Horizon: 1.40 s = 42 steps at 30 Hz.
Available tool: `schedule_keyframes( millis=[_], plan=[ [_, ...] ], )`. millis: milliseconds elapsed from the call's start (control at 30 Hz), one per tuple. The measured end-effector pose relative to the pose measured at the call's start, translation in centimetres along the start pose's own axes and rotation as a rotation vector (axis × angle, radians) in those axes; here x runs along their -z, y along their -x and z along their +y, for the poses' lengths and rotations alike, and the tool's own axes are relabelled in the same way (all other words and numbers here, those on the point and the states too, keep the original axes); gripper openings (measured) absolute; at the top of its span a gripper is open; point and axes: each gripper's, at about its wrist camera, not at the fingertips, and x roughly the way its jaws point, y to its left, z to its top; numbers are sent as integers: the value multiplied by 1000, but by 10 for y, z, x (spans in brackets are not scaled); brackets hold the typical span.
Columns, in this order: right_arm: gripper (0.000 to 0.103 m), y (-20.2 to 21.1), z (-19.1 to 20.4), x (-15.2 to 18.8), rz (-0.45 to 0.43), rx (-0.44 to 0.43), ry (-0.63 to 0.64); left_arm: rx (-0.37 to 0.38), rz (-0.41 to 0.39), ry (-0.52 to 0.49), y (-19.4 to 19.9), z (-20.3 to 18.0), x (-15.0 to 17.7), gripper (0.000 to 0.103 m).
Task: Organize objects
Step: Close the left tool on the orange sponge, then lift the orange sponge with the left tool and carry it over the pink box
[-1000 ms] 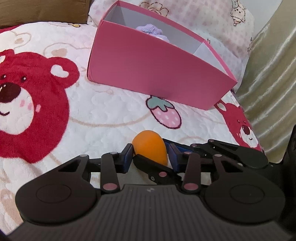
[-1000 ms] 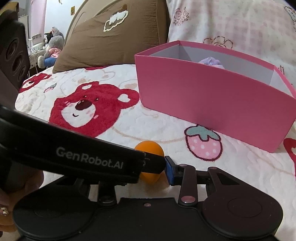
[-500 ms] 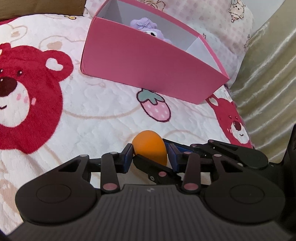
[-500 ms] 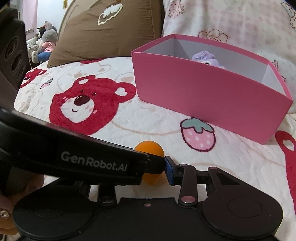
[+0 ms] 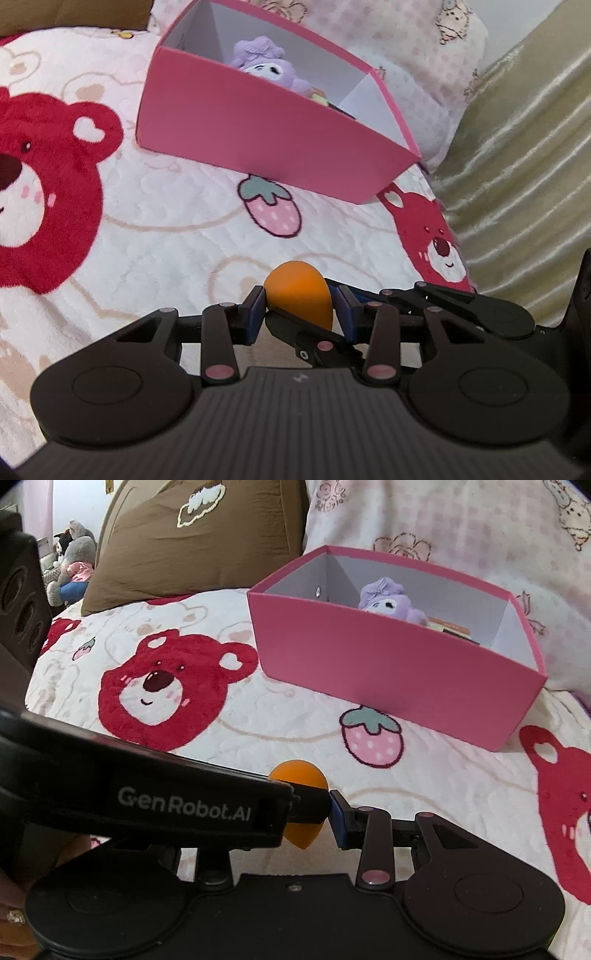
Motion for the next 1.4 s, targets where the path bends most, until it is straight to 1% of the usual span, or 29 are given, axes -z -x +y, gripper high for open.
schedule_keyframes(
  millis=[167,300,600,667,700,767,900,1100,1267,1400],
  plan=[
    [43,15,-2,-1,-14,1,-5,4,3,-23,10,-13,-3,39],
    [43,28,-3,-4,-38,1,6,23,-12,10,19,-17,-5,39],
    [43,45,-4,-12,-57,-1,13,22,-18,-7,32,-30,-14,39],
    [43,49,-5,-14,-61,0,12,25,-7,-5,35,-33,-17,39],
    [43,52,-6,-15,-57,-1,5,29,13,4,36,-34,-19,39],
    [43,55,-7,-17,-34,-4,-2,47,37,21,37,-35,-23,39],
    [43,69,-13,-24,-34,-36,7,68,46,-6,45,-41,-32,39],
    [43,83,-8,-35,-93,-6,57,65,27,-33,57,-53,-47,39],
    [43,97,-10,-49,-131,0,108,52,0,-80,69,-71,-63,39],
    [43,108,-17,-60,-174,2,108,61,-15,-99,76,-82,-78,40]
  ],
)
